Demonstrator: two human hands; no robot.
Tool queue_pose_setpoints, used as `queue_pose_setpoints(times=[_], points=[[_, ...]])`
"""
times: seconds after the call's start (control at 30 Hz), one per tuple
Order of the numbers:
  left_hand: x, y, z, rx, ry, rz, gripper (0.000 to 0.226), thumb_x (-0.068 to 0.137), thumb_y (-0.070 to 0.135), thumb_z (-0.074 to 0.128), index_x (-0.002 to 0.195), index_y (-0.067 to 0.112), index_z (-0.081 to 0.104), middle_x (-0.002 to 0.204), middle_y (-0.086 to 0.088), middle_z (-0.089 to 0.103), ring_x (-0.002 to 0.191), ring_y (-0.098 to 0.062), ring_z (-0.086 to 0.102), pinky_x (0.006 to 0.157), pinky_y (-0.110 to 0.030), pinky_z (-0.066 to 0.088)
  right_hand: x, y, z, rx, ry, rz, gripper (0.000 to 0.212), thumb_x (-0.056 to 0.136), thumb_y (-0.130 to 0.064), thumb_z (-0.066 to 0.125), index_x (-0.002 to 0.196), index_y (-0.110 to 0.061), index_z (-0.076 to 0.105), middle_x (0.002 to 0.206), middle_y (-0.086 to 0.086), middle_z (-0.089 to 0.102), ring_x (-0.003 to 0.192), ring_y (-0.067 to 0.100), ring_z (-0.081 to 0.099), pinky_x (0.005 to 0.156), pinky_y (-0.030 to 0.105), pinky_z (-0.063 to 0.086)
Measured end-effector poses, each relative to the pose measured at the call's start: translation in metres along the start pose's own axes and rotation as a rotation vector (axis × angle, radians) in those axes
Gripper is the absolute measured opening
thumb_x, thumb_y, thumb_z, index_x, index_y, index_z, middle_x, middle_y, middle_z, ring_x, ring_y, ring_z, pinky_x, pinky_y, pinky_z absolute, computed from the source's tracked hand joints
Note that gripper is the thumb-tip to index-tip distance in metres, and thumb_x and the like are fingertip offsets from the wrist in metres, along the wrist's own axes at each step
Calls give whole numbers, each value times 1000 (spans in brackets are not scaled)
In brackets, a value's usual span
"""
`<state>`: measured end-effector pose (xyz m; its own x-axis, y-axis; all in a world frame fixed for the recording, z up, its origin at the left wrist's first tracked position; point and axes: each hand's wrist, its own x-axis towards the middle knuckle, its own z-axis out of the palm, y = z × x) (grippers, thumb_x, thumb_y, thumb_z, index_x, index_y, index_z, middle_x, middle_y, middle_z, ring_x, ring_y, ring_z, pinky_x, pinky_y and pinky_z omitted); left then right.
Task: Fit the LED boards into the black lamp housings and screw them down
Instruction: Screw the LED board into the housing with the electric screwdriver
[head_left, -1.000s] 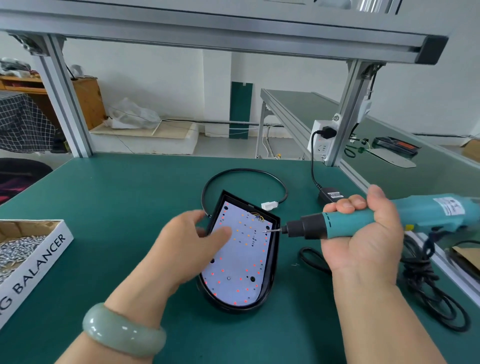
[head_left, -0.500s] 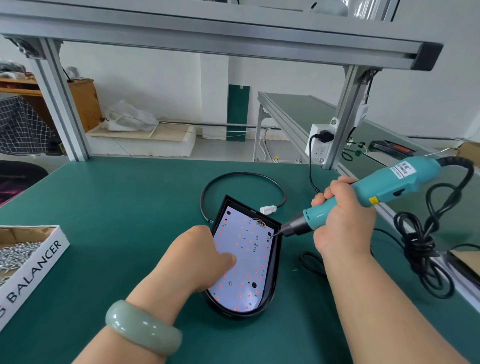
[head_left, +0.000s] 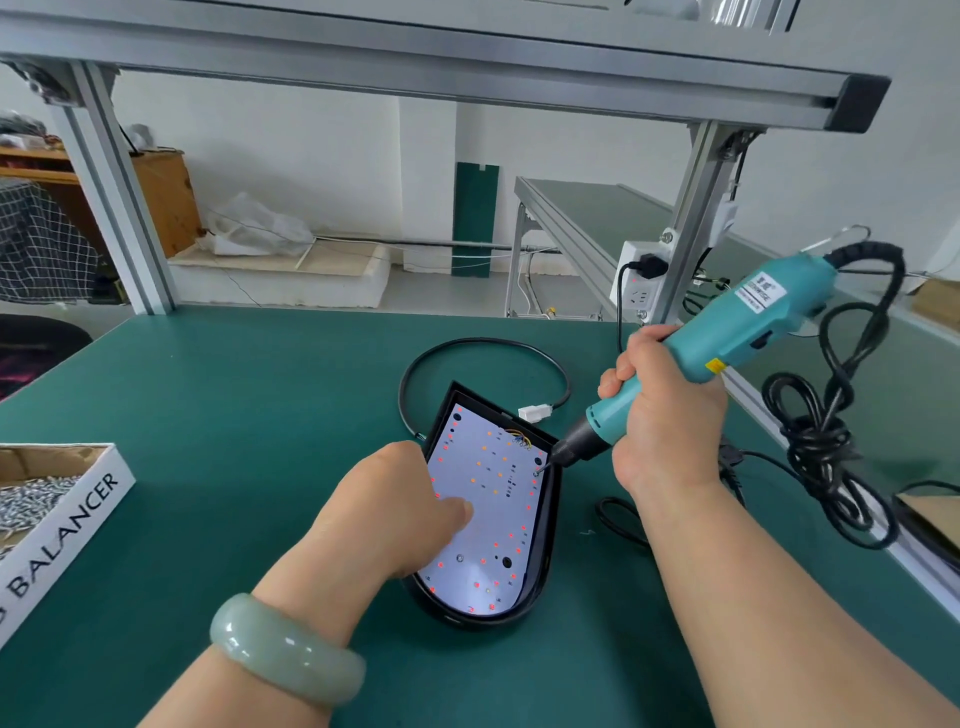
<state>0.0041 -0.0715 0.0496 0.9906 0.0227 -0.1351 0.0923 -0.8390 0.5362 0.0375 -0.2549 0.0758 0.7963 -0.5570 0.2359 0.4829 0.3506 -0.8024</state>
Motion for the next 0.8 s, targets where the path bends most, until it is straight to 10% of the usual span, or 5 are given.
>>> queue_pose_setpoints(times=[0.8], points=[[-1, 5, -4, 133, 10, 2, 34, 84, 38, 61, 74, 18, 35, 74, 4, 48, 60, -12, 44, 49, -25, 32, -39, -2, -6, -17, 145, -144, 11, 79, -10, 62, 78, -19, 55, 52, -11, 52, 49, 14, 49, 55, 18, 45]])
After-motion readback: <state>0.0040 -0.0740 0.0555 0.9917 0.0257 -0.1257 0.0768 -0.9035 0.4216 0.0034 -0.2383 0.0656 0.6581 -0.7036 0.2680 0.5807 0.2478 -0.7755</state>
